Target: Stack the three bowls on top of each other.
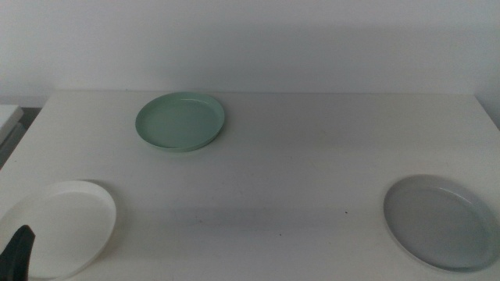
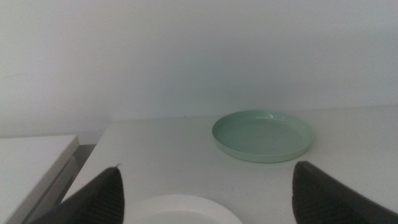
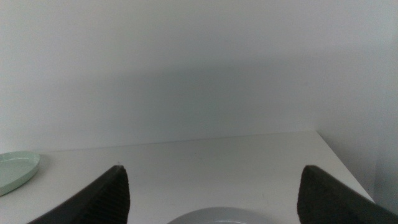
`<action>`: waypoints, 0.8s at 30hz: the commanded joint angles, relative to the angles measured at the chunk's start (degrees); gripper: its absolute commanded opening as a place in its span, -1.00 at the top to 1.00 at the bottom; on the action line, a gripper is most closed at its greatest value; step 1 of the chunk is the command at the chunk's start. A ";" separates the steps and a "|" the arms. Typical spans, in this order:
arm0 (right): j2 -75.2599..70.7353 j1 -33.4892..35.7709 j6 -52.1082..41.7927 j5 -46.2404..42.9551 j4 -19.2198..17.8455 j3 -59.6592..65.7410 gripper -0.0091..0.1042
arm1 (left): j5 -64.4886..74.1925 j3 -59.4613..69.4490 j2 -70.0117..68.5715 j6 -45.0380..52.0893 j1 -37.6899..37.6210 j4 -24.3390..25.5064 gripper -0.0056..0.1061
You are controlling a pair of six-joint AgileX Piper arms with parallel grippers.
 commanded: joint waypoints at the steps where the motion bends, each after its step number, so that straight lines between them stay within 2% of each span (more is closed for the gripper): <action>1: 0.20 -0.38 -0.20 -0.54 -0.59 -0.33 -0.80 | -0.87 0.02 -0.19 0.00 0.55 0.00 -0.73; 9: 0.20 -0.38 -0.20 -0.54 -0.59 -0.33 -0.80 | 4.71 -5.80 2.66 0.00 3.98 0.00 -0.73; 24: 0.20 -0.38 -0.20 -0.54 -0.59 -0.33 -0.80 | 46.47 -40.28 30.09 0.00 5.00 0.41 -0.73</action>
